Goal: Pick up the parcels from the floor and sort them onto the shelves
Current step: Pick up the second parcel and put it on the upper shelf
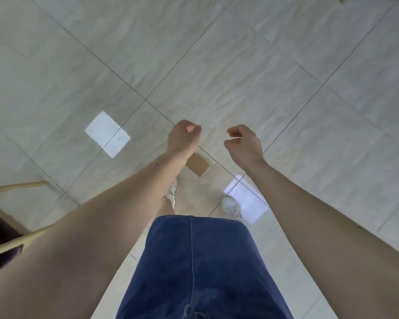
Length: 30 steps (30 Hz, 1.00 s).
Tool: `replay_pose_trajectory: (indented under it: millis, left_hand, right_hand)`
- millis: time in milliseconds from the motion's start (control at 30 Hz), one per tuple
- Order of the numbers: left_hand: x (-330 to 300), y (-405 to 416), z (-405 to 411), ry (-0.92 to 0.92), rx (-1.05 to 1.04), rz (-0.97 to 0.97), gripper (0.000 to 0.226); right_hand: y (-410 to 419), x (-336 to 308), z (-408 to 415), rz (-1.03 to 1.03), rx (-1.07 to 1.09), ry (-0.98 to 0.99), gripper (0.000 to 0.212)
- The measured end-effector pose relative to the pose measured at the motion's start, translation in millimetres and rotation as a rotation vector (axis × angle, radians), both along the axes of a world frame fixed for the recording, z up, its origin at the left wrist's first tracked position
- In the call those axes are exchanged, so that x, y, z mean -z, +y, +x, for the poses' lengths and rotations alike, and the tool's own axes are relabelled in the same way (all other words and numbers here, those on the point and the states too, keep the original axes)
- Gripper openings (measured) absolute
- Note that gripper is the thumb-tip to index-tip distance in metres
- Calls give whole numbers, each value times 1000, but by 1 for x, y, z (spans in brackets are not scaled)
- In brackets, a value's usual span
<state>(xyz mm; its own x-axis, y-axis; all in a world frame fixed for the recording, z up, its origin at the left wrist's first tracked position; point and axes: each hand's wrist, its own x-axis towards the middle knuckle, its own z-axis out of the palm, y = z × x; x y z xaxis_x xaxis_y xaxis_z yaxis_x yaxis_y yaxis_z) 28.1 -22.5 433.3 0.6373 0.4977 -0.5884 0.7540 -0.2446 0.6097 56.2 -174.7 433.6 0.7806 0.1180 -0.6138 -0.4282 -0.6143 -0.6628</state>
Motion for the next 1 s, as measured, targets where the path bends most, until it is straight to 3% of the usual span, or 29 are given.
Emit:
replay_pose_trajectory:
  millis: [133, 333, 600, 1000]
  left_hand:
    - [7, 23, 15, 47, 233, 29, 34]
    - [26, 31, 37, 124, 566, 107, 34]
    - [95, 11, 38, 227, 690, 81, 18]
    - [315, 50, 14, 339, 743, 69, 47]
  right_hand:
    - [18, 7, -9, -13, 200, 26, 35]
    - [22, 29, -30, 20, 501, 31, 35]
    - [14, 89, -65, 3, 679, 103, 35]
    - [53, 305, -108, 21, 687, 276, 58]
